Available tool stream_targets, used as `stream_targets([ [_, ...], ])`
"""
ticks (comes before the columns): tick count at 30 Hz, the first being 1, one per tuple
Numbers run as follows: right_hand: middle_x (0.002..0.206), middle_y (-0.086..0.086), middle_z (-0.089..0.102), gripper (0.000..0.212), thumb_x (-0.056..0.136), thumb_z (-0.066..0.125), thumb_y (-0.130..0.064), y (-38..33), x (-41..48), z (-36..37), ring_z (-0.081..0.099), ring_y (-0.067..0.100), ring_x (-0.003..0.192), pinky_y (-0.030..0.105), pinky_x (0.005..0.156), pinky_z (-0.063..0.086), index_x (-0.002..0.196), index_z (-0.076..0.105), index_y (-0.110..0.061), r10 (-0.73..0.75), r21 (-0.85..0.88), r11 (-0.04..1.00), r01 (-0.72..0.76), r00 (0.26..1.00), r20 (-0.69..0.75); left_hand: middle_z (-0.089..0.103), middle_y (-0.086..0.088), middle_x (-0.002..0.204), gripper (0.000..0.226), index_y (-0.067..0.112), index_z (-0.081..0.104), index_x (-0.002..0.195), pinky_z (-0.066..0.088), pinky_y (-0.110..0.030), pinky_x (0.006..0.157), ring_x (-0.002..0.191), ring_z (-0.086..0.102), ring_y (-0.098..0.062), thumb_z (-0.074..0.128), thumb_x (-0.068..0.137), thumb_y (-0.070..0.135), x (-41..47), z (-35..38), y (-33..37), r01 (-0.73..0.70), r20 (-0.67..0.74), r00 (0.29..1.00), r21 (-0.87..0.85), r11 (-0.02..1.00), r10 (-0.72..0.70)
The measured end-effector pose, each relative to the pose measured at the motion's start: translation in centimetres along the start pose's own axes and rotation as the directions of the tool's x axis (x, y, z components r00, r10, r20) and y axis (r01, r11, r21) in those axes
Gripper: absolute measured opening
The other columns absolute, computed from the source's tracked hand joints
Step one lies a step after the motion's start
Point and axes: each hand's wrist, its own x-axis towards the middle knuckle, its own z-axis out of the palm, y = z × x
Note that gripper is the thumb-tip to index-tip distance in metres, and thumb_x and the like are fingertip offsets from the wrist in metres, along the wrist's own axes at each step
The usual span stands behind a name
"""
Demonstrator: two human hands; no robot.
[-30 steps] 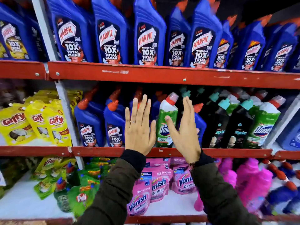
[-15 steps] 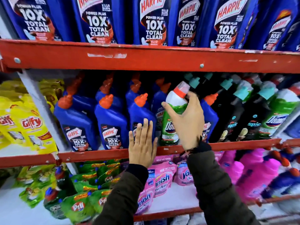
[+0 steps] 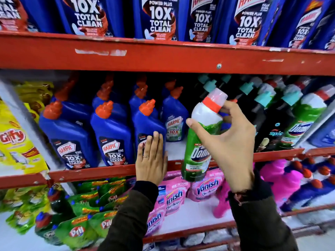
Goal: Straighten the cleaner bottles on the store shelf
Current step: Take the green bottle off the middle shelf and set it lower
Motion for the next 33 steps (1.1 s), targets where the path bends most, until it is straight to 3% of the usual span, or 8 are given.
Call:
stream_targets([
  [6,0.102,-0.014,0.075,0.058,0.067,0.089,-0.059,4.8,-4.7,0.4,0.073,0.010,0.090,0.040,0.080,0.062,0.110,0.061,-0.033,0.103,-0.115,0.990,-0.083,0.979,0.178,-0.017,-0.006,0.171,0.084,0.007,-0.005,0.164,-0.008,-0.038,0.131,0.160,-0.014,-0.020,0.043,0.100,0.033,0.1,0.1,-0.1,-0.004,-0.004,1.000,0.002,1.000,0.004],
  [10,0.100,-0.011,0.074,0.065,0.063,0.082,-0.067,9.9,-8.8,2.4,0.073,0.015,0.092,0.044,0.077,0.062,0.108,0.054,-0.029,0.210,-0.195,0.969,-0.151,0.920,0.330,-0.021,-0.008,0.170,0.083,0.006,-0.008,0.163,-0.011,-0.039,0.130,0.159,-0.018,-0.022,0.041,0.101,0.033,0.0,0.2,0.0,0.006,0.021,1.000,0.038,0.999,-0.007],
  [13,0.094,-0.008,0.071,0.059,0.069,0.088,-0.055,13.4,-11.8,3.9,0.072,0.019,0.086,0.035,0.069,0.058,0.104,0.049,-0.028,0.294,-0.270,0.944,-0.191,0.859,0.419,-0.024,-0.009,0.169,0.083,0.005,-0.009,0.163,-0.013,-0.040,0.130,0.158,-0.021,-0.022,0.040,0.103,0.034,-0.1,0.2,0.0,0.009,0.043,0.999,0.069,0.998,-0.012],
  [16,0.100,-0.001,0.073,0.057,0.072,0.091,-0.046,16.2,-14.3,5.2,0.073,0.023,0.092,0.033,0.075,0.057,0.106,0.049,-0.027,0.349,-0.299,0.927,-0.225,0.809,0.473,-0.025,-0.009,0.168,0.082,0.005,-0.011,0.162,-0.013,-0.040,0.130,0.157,-0.023,-0.022,0.038,0.104,0.034,-0.2,0.1,0.0,0.012,0.049,0.999,0.074,0.997,-0.016],
  [18,0.106,0.000,0.073,0.061,0.072,0.088,-0.050,17.5,-15.4,5.8,0.073,0.023,0.097,0.036,0.079,0.060,0.112,0.049,-0.026,0.381,-0.319,0.916,-0.244,0.783,0.493,-0.025,-0.009,0.168,0.082,0.005,-0.011,0.162,-0.013,-0.040,0.130,0.157,-0.023,-0.022,0.038,0.104,0.034,-0.2,0.2,0.0,0.010,0.046,0.999,0.079,0.997,-0.014],
  [22,0.111,-0.004,0.073,0.076,0.069,0.086,-0.061,18.9,-15.9,6.0,0.072,0.020,0.103,0.040,0.083,0.063,0.124,0.050,-0.024,0.399,-0.353,0.904,-0.240,0.767,0.502,-0.026,-0.008,0.168,0.083,0.005,-0.011,0.162,-0.013,-0.040,0.130,0.157,-0.024,-0.022,0.038,0.103,0.034,-0.2,0.1,0.0,0.011,0.042,0.999,0.076,0.997,-0.014],
  [28,0.120,-0.009,0.068,0.070,0.071,0.093,-0.050,18.3,-15.0,5.2,0.069,0.014,0.107,0.029,0.085,0.061,0.121,0.047,-0.033,0.339,-0.369,0.919,-0.139,0.754,0.562,-0.027,-0.008,0.168,0.084,0.005,-0.013,0.162,-0.014,-0.040,0.130,0.157,-0.025,-0.021,0.039,0.103,0.034,-0.2,0.1,0.1,0.013,0.045,0.999,0.074,0.997,-0.016],
  [33,0.129,-0.012,0.057,0.079,0.070,0.080,-0.074,17.0,-14.3,4.0,0.054,0.009,0.121,0.034,0.097,0.057,0.132,0.049,-0.033,0.290,-0.348,0.933,-0.091,0.763,0.578,-0.026,-0.009,0.168,0.082,0.005,-0.011,0.162,-0.012,-0.040,0.130,0.157,-0.024,-0.021,0.040,0.104,0.033,-0.1,0.1,0.1,0.014,0.047,0.999,0.071,0.997,-0.017],
])
